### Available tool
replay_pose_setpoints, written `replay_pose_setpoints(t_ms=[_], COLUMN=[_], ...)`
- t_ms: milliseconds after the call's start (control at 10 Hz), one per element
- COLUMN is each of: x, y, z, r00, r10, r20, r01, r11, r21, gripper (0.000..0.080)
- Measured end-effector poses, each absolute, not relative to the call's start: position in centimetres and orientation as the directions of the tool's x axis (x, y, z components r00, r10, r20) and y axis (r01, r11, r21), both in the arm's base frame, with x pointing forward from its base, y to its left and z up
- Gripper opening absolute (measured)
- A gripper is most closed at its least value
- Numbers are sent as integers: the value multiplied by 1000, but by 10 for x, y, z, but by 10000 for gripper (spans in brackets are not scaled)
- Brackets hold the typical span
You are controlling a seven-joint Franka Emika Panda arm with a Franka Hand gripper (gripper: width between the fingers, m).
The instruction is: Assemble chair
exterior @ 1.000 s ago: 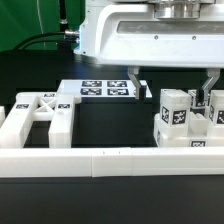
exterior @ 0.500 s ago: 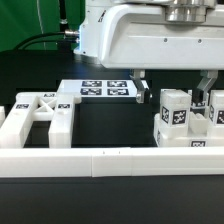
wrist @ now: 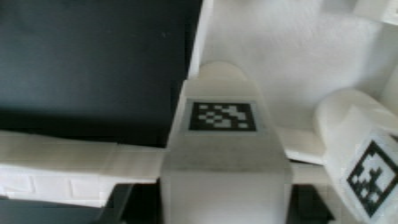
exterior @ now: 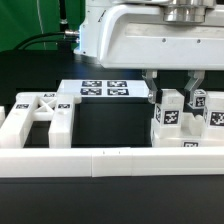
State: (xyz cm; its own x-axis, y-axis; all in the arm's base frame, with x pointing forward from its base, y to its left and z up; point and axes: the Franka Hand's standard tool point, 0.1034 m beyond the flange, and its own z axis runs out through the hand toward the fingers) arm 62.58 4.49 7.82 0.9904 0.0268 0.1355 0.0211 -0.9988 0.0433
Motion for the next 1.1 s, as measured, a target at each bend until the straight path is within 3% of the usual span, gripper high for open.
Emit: replay_pose_setpoints(t_ms=[600, 1000, 1100], x=[626, 623, 623], y=[36, 32, 32], z=[79, 79, 78], r00=[895, 850, 850], r10=[-425, -509, -509], r20=[138, 133, 133], r01=[-427, -513, -512], r11=[-904, -859, -859], r21=[-17, -12, -12], gripper=[287, 291, 360])
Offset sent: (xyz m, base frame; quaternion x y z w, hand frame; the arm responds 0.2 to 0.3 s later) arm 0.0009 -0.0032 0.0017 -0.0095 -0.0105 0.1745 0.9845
